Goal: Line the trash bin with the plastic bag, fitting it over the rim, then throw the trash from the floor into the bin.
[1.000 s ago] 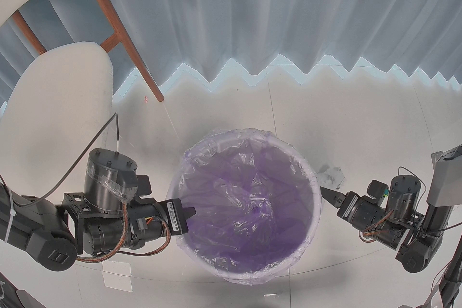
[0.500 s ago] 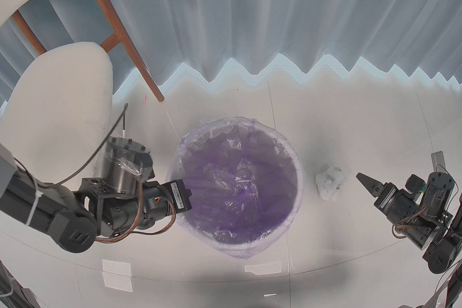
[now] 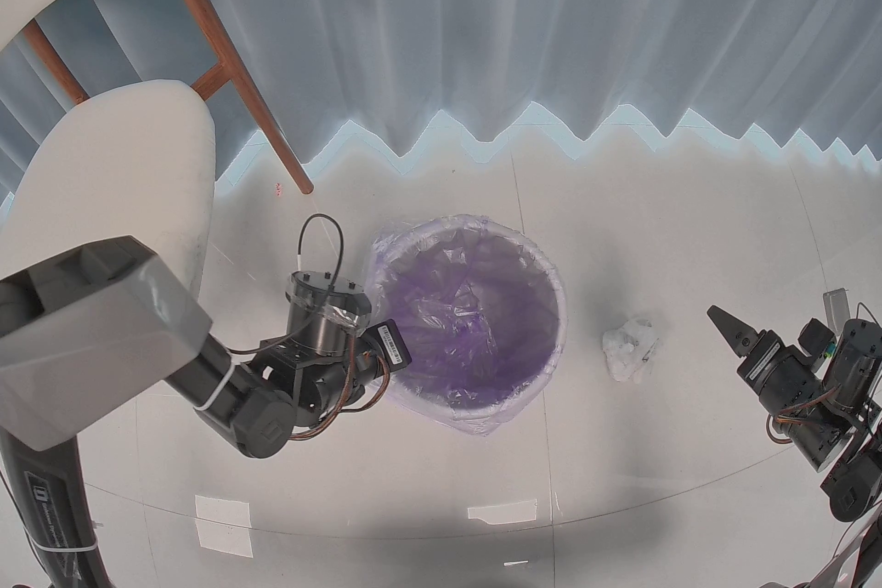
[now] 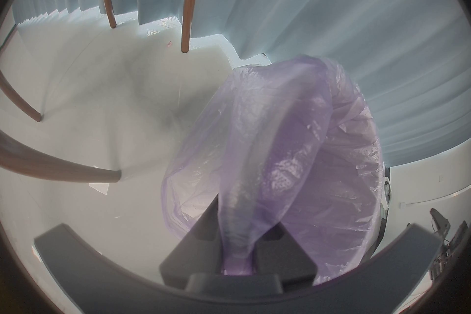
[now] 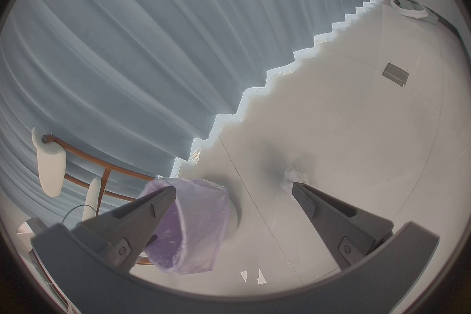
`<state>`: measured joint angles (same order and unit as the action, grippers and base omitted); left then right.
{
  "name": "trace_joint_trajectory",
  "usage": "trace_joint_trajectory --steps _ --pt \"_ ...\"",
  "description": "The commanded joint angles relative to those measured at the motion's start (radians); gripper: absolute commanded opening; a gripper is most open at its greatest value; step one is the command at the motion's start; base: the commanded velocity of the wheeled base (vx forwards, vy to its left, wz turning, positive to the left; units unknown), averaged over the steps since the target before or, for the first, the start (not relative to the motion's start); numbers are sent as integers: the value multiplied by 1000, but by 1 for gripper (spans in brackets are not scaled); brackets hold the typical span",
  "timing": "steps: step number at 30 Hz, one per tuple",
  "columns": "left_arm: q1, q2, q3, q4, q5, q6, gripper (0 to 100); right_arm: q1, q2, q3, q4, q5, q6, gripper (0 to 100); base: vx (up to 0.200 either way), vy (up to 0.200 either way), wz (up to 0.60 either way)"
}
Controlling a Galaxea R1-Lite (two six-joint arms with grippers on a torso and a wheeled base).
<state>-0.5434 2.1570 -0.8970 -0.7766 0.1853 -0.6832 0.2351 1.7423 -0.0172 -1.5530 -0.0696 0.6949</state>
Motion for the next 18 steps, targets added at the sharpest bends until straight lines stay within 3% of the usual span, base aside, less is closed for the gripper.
trace_joint_trajectory --steps 1,9,18 --pt "14 135 -66 -21 3 -4 0 -2 -15 17 -18 -1 -2 100 0 0 0" --pt "33 205 -151 -26 5 -4 0 -2 -17 17 -18 -1 0 100 0 0 0" --pt "22 199 -149 -21 17 -1 0 -2 -15 17 -18 -3 0 100 0 0 0"
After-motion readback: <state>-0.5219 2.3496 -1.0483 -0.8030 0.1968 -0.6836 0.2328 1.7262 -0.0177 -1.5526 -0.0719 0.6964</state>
